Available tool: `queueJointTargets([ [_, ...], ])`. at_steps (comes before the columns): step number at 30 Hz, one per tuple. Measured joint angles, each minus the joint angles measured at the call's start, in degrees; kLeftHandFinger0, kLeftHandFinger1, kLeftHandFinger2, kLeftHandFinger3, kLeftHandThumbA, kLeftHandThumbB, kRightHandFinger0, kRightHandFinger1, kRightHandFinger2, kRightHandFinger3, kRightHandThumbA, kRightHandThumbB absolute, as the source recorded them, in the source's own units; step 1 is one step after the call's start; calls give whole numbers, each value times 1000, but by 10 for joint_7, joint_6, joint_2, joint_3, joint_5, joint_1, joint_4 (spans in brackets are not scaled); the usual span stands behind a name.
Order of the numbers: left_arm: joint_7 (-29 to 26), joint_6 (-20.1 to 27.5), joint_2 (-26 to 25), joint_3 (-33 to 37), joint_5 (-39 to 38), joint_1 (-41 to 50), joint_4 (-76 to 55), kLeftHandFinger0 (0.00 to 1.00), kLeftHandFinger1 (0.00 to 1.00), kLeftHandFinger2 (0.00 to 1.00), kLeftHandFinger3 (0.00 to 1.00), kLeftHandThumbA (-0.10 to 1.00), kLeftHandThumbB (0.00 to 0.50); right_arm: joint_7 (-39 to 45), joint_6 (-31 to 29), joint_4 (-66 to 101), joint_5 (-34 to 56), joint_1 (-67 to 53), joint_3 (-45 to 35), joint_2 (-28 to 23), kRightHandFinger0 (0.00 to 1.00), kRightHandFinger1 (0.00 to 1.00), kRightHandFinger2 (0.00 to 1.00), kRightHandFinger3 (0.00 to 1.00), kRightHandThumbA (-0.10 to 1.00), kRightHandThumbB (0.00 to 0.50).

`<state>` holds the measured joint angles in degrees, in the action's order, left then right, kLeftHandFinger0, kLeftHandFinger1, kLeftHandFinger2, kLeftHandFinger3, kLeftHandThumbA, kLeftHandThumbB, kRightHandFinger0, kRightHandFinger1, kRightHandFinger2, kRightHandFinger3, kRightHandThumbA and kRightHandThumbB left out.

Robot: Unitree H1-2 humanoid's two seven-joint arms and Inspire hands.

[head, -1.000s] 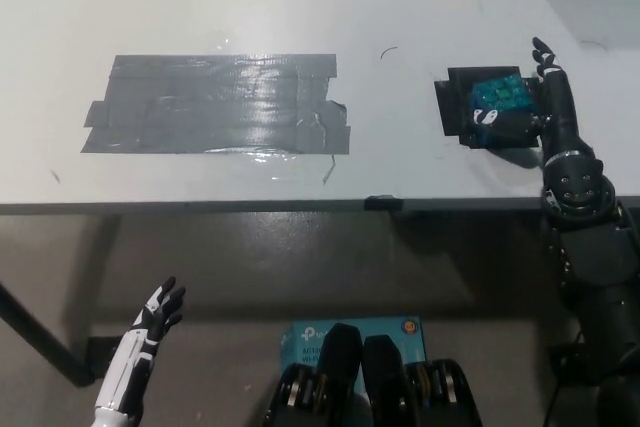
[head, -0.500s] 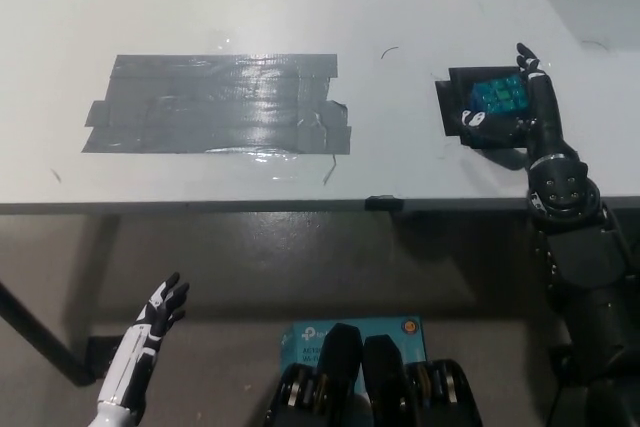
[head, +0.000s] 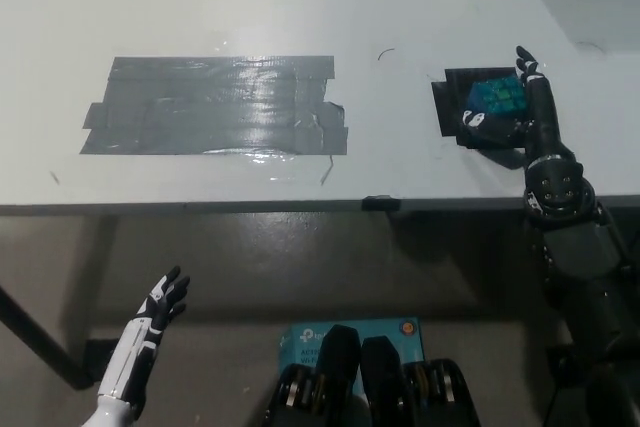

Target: A rubick's cube is kept in the black marked spot on the table and the robot uses its right arm to pick it up and hands it to a person

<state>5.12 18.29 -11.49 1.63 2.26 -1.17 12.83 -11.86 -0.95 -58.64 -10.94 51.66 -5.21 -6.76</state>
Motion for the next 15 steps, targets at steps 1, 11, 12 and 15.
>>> queueJointTargets([
  [1, 0, 0, 0, 0, 0, 0, 0, 1000, 1000, 1000, 1000, 1000, 294, -1, -3, -13, 1, 5, 0, -2, 1000, 1000, 1000, 1000, 840, 406],
  [11, 0, -1, -1, 0, 1, -7, 0, 1000, 1000, 1000, 1000, 1000, 323, -46, -14, -81, 5, 33, 9, -13, 1, 171, 443, 465, -100, 254],
  [12, 0, -1, -1, 0, 2, -7, 0, 1000, 1000, 1000, 1000, 1000, 324, -48, -14, -84, 4, 34, 11, -14, 0, 182, 489, 506, -100, 252],
  [15, 0, -2, -1, 0, 4, -12, 0, 1000, 1000, 1000, 1000, 1000, 327, -63, -15, -95, -3, 39, 31, -18, 0, 294, 680, 639, -100, 243],
])
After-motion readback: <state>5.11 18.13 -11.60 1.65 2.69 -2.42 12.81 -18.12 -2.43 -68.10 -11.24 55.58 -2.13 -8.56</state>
